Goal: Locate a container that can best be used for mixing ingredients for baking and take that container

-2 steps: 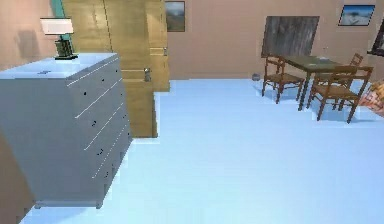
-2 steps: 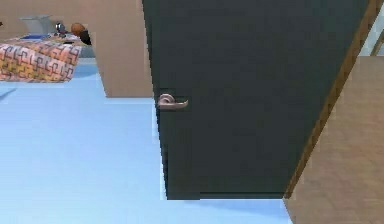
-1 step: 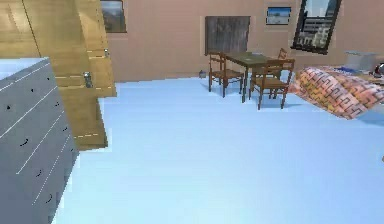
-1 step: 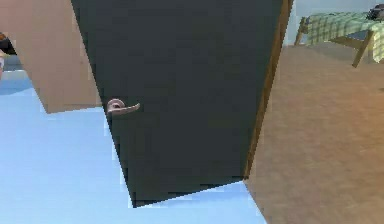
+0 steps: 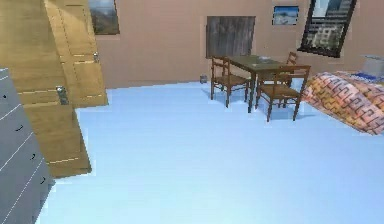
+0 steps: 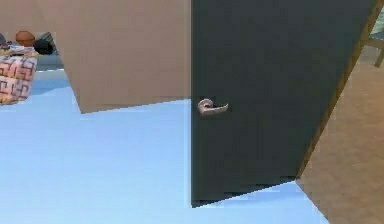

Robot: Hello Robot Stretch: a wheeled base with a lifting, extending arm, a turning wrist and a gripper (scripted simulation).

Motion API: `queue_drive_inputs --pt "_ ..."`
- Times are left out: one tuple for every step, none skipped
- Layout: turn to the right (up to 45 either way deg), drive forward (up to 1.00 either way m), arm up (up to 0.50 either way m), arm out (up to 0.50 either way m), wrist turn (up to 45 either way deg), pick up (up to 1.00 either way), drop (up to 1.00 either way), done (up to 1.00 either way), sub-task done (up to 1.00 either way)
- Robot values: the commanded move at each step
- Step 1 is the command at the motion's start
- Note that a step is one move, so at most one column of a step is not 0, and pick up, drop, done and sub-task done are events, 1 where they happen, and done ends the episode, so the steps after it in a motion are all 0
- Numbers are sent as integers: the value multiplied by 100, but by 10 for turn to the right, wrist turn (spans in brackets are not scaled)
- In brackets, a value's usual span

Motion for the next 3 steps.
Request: queue_drive_inputs --pt "390 0 0 0 0 0 0 0 0" --pt "0 100 0 0 0 0 0 0 0" --pt "0 100 0 0 0 0 0 0 0"
